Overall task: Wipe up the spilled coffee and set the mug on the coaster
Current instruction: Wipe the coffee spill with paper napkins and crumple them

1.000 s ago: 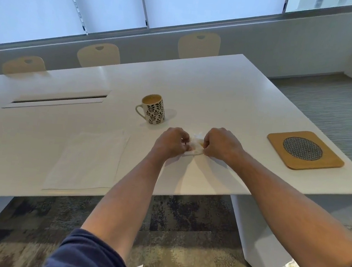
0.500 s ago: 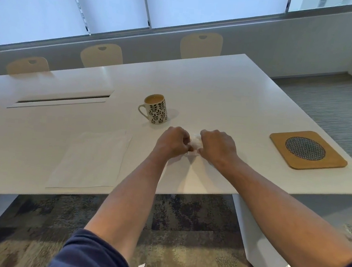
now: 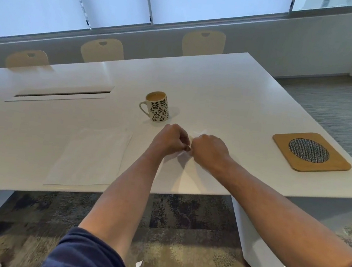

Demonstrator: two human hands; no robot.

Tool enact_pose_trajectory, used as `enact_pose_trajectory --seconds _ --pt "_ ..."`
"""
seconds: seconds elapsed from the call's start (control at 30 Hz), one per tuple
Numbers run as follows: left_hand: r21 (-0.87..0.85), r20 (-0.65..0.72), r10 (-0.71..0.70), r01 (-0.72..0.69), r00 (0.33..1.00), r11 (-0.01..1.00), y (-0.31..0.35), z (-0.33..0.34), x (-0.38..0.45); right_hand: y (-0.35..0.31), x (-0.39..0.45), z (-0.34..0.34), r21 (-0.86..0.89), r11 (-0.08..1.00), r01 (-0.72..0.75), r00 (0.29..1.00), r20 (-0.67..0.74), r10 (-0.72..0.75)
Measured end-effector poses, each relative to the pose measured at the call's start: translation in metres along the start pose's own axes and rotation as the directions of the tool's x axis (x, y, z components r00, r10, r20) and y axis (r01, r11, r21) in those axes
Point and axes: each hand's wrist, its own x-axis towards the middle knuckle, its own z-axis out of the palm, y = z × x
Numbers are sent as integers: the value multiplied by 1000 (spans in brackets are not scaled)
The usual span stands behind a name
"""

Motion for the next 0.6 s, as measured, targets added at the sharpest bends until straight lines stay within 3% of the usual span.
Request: enact_pose_trajectory --seconds 0.6 --pt "184 -69 -6 18 998 983 18 11 20 14 31 -15 190 971 -149 984 126 126"
